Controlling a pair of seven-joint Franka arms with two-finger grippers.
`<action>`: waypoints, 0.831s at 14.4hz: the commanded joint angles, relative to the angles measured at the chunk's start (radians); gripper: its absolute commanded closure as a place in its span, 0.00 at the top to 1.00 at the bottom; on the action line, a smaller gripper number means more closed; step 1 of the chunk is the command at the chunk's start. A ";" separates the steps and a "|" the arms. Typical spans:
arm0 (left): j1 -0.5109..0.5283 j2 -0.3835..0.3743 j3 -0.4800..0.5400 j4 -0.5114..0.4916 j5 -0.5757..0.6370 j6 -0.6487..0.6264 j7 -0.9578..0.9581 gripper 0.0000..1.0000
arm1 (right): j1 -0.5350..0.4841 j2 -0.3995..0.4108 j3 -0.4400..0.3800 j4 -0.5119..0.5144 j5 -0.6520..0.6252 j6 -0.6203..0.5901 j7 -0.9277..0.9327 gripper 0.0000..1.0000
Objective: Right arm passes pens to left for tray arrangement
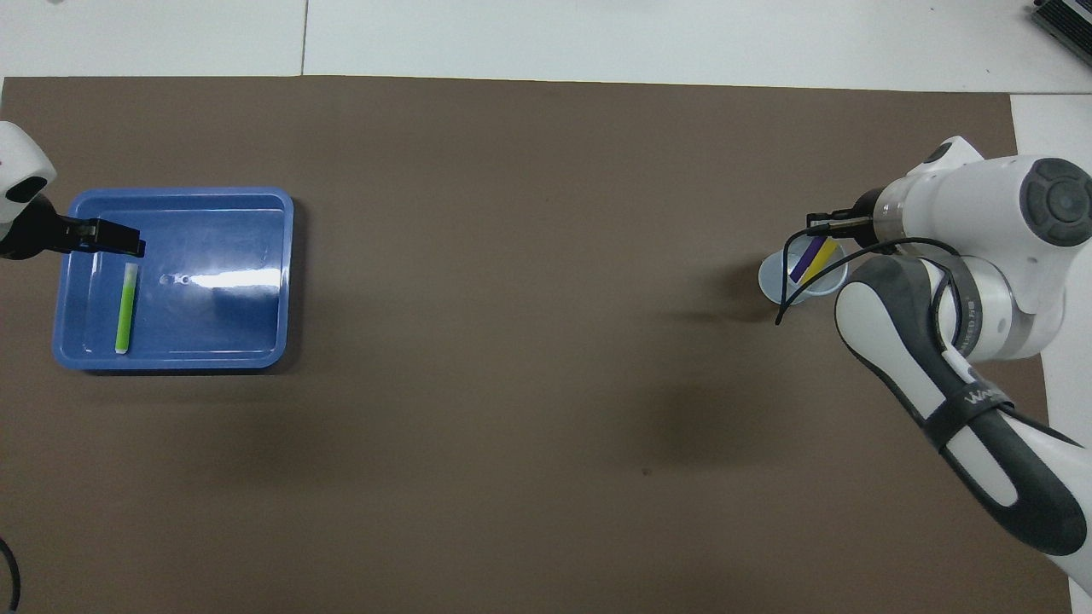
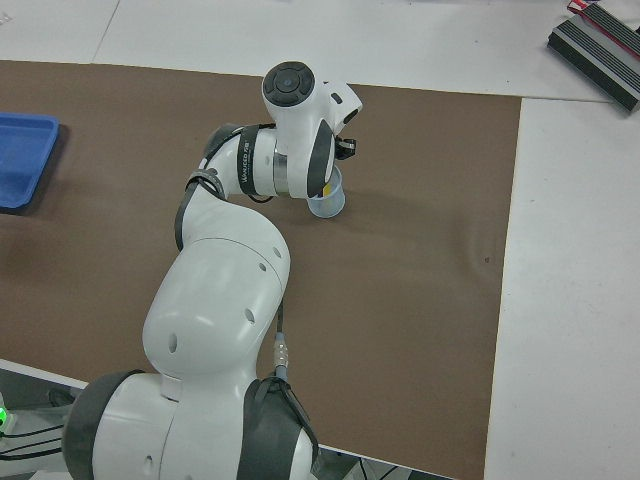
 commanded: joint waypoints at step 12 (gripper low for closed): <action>-0.050 -0.028 0.009 0.093 -0.153 -0.303 -0.280 1.00 | -0.009 -0.004 0.006 0.024 -0.029 -0.015 -0.100 0.00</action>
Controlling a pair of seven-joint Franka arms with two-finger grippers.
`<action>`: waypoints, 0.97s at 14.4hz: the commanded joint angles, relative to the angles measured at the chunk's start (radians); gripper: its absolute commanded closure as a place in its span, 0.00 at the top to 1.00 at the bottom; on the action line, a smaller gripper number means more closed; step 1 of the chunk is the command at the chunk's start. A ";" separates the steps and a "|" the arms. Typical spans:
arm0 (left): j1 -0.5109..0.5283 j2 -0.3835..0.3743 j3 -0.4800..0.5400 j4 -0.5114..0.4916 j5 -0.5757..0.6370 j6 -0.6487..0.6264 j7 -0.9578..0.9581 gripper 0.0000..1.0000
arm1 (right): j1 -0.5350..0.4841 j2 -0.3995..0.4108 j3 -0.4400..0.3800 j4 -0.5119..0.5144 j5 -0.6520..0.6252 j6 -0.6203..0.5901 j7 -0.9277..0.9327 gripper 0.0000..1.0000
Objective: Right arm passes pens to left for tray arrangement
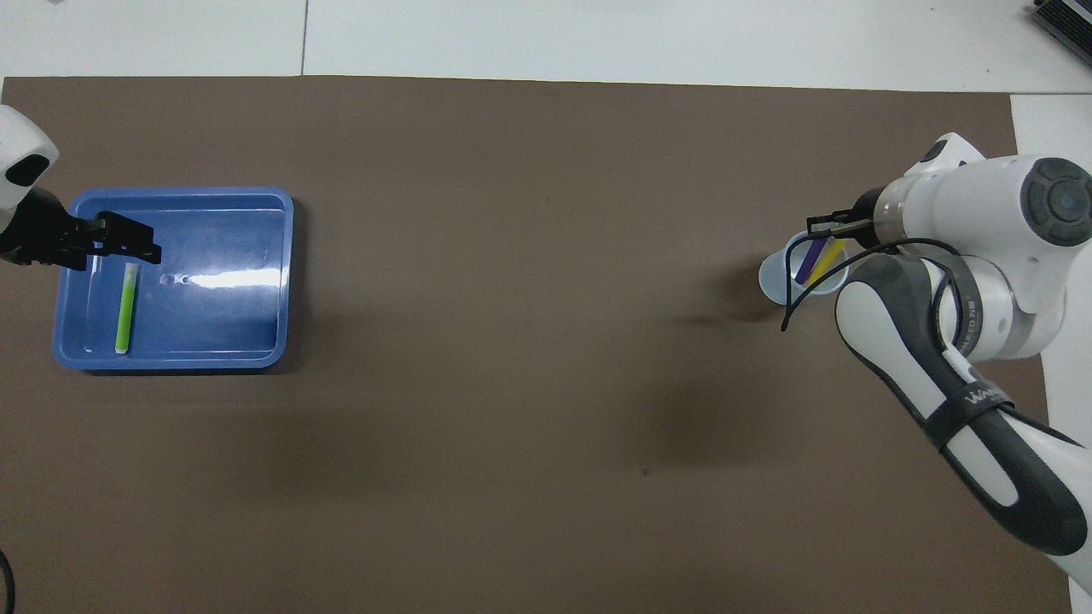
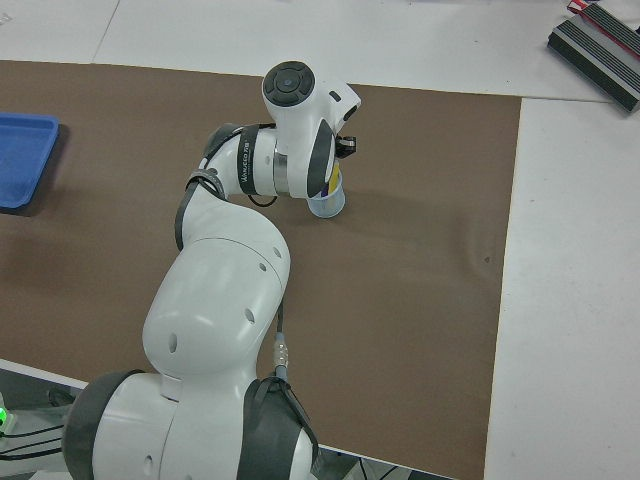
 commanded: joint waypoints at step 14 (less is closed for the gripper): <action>-0.007 -0.034 -0.012 0.035 -0.365 -0.309 -0.709 1.00 | 0.013 -0.045 0.022 0.221 -0.061 -0.277 -0.094 0.00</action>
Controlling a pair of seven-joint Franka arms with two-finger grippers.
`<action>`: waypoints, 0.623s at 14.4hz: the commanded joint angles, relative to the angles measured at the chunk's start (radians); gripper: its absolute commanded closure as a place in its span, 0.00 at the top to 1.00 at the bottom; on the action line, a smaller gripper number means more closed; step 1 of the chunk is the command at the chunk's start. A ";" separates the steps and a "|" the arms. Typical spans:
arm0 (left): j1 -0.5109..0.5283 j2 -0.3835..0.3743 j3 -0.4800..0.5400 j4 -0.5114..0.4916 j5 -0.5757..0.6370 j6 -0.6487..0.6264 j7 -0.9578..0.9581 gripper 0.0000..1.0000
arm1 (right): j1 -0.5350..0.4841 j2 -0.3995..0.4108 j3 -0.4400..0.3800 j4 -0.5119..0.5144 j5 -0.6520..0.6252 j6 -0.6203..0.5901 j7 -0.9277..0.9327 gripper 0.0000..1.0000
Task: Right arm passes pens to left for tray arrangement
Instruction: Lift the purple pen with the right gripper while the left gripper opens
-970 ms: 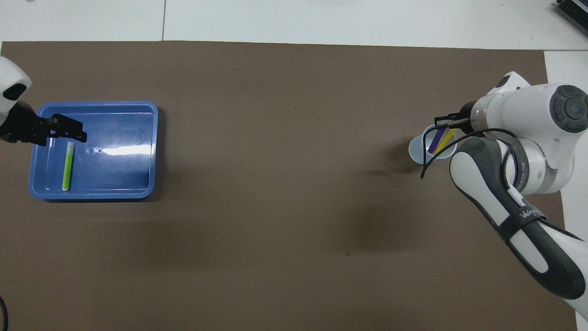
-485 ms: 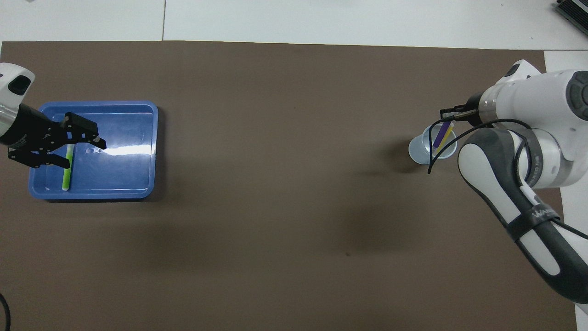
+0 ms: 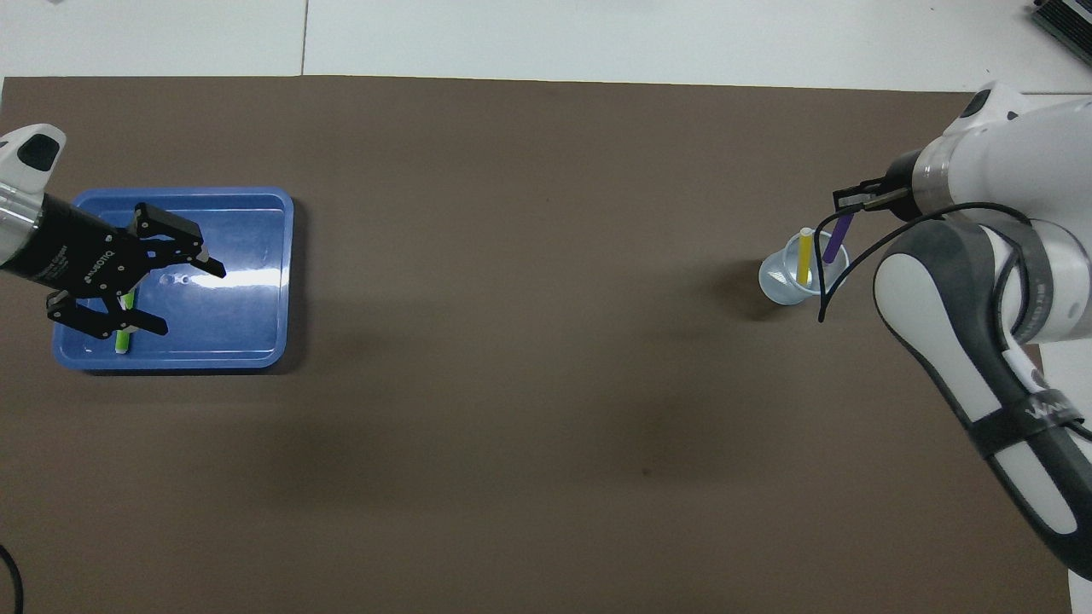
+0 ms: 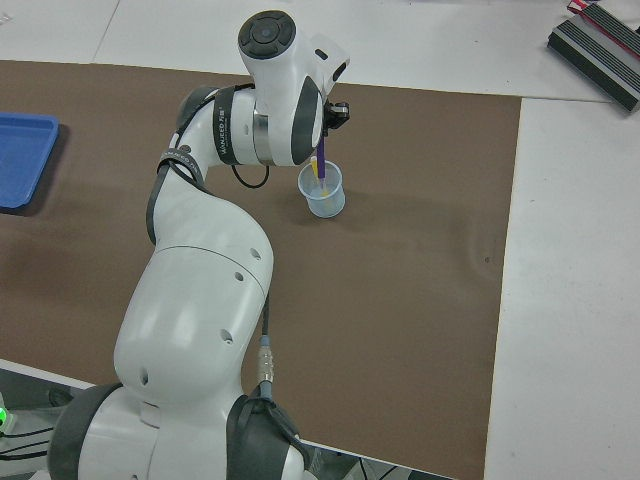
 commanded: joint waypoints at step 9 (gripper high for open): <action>-0.008 -0.031 -0.010 -0.017 -0.260 -0.023 -0.517 0.99 | 0.071 -0.055 0.036 0.088 -0.027 -0.165 0.029 0.00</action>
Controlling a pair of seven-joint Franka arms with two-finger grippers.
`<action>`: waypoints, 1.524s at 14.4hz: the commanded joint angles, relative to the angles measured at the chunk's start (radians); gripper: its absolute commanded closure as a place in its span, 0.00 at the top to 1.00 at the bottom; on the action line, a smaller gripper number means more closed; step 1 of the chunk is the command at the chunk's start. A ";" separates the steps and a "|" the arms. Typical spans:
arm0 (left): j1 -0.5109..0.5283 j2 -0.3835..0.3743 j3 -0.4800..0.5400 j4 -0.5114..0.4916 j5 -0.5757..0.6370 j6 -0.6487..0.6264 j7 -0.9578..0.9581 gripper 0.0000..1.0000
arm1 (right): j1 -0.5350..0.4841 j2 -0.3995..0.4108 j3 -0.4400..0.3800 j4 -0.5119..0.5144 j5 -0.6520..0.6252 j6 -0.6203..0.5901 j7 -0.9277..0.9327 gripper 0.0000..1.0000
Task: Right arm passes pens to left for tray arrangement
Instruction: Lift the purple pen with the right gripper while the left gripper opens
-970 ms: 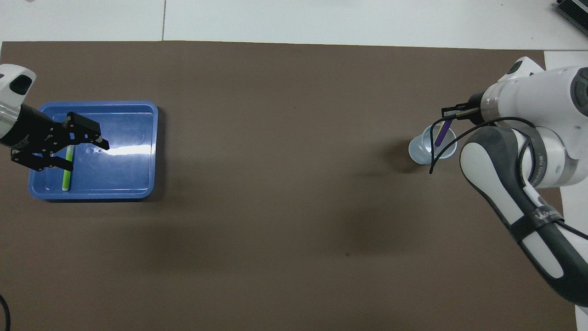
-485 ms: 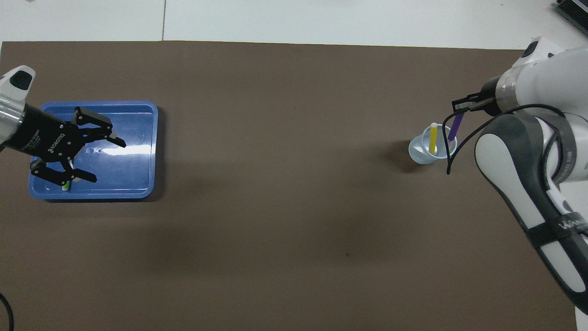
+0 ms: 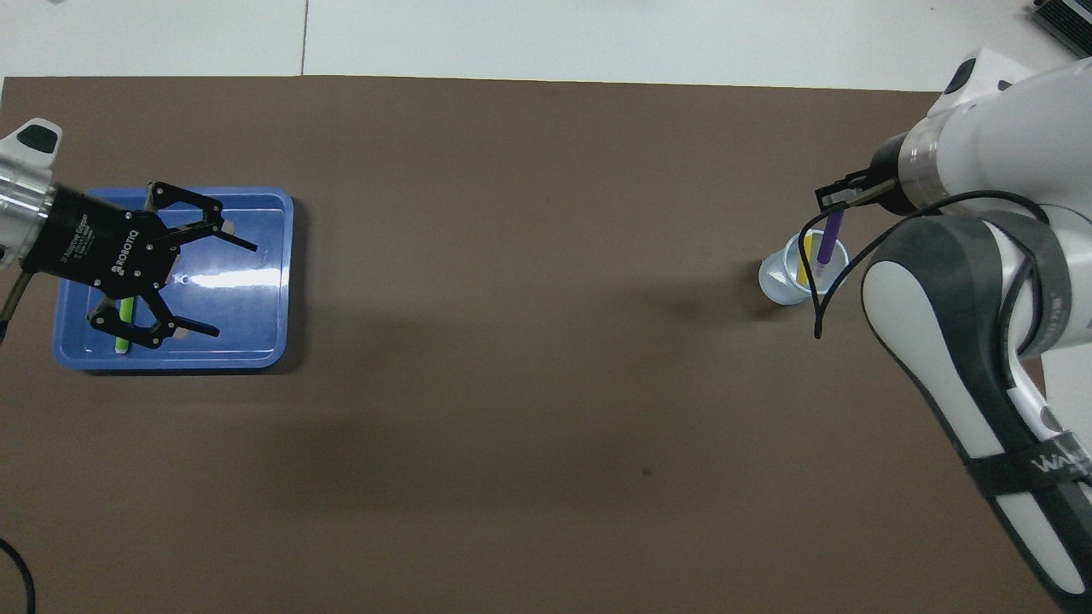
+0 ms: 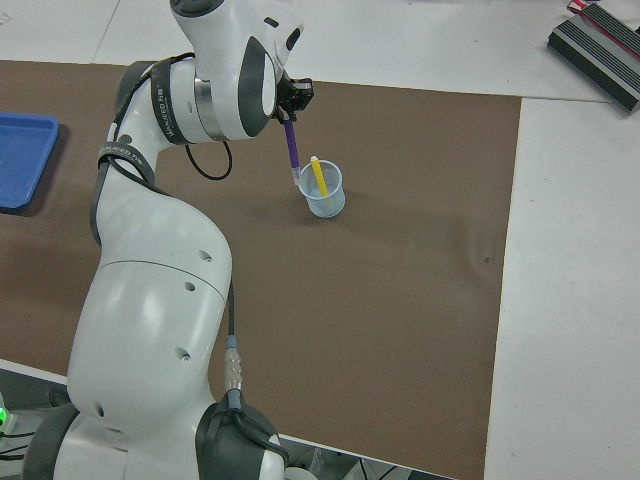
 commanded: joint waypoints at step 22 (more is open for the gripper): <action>-0.208 -0.069 0.003 -0.221 -0.272 0.537 -0.331 0.94 | 0.327 0.066 0.119 -0.020 0.034 0.535 0.619 0.00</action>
